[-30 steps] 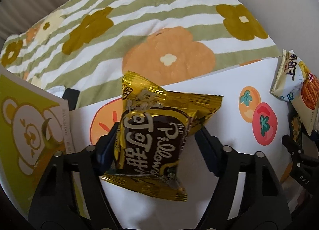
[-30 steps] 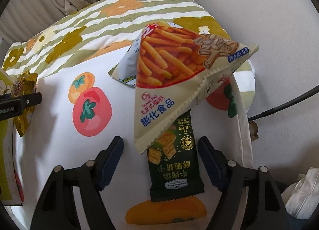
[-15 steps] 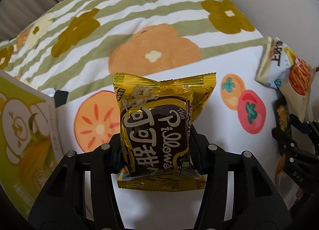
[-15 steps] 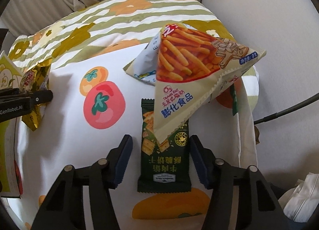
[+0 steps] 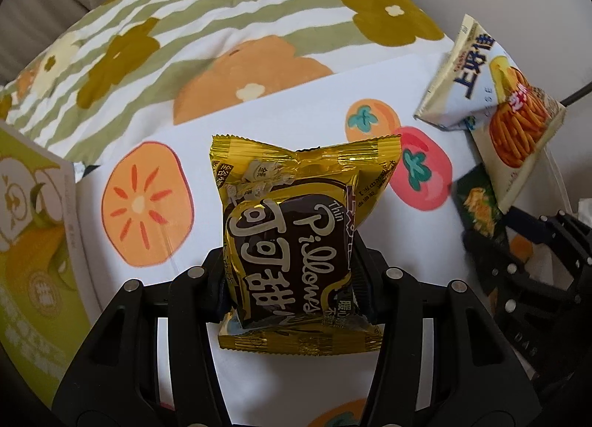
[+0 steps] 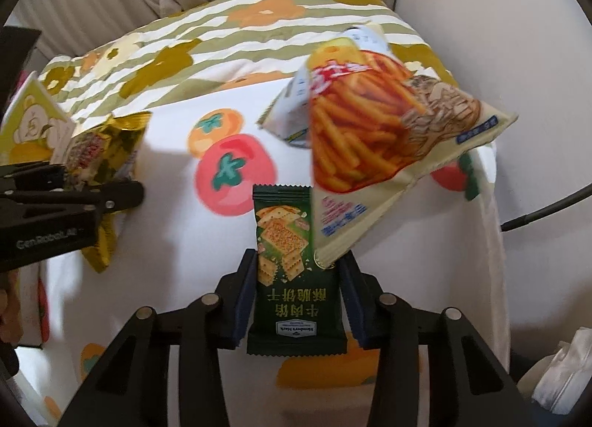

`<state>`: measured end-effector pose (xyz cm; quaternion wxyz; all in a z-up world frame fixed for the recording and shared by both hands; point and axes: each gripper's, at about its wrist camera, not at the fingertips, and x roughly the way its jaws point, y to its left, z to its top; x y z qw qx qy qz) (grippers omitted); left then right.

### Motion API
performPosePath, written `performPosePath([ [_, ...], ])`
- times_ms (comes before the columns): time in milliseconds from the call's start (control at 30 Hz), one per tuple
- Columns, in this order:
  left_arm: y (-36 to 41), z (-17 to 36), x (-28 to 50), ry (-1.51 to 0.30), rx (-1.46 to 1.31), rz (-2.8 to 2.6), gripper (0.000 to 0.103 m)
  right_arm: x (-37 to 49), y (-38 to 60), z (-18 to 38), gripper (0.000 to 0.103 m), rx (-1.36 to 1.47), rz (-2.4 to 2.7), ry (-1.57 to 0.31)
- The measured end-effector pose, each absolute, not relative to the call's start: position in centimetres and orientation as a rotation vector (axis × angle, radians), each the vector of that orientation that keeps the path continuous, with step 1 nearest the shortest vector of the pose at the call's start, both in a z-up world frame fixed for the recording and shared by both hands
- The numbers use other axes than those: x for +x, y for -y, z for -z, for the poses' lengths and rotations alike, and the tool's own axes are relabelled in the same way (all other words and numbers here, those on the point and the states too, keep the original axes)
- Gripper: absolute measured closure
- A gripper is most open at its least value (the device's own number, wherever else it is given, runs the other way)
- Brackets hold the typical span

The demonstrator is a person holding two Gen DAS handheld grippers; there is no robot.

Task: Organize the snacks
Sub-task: 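Grasp the gold Pillows bag with the left tool while the right tool grasps the green cracker pack, then lower both packs into the green box and open both tools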

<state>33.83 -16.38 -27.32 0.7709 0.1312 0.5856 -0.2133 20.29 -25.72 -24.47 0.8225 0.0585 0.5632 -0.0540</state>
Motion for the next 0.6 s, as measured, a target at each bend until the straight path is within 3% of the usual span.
performPosePath([
  [333,15.4,25.3,30.7,-1.233,0.263,0.454,0.056,18.2,23.6,23.0,0.064,0.120,0.053,-1.162],
  [600,13.8,20.4,27.6,-1.141,0.208,0.430,0.056,16.1,21.4,19.3,0.064,0.070,-0.012,-1.081],
])
